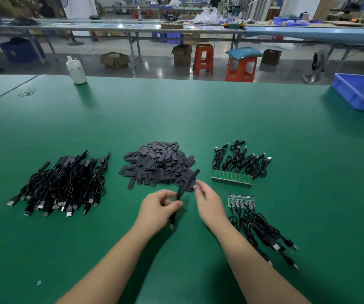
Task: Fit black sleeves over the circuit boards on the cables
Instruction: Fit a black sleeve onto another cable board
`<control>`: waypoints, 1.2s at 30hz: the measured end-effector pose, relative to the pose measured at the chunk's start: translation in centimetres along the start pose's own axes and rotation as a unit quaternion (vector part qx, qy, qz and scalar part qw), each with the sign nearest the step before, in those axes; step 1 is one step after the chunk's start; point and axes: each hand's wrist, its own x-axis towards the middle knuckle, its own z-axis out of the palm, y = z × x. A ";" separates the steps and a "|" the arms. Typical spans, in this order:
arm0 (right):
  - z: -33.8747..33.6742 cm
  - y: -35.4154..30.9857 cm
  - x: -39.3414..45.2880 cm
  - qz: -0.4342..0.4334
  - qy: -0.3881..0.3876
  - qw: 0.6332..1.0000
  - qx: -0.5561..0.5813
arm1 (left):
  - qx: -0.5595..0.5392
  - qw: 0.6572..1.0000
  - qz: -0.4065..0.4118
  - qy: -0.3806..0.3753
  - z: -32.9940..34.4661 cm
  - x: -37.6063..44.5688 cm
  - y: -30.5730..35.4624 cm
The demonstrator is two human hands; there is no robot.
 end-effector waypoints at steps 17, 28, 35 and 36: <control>0.0 3.0 -1.1 -0.133 -0.165 0.885 -0.414 | 0.484 0.828 0.020 0.282 -16.1 6.6 -4.5; -3.2 0.4 0.1 -0.121 -0.102 0.915 -0.372 | 0.008 0.999 0.037 -0.008 5.1 2.3 -0.6; -10.7 2.9 2.0 0.015 0.014 0.892 -0.451 | 0.201 0.978 0.055 0.009 9.9 0.1 -1.2; -11.1 3.3 2.1 0.045 -0.016 0.909 -0.414 | 0.203 0.978 0.055 0.011 10.0 0.1 -1.1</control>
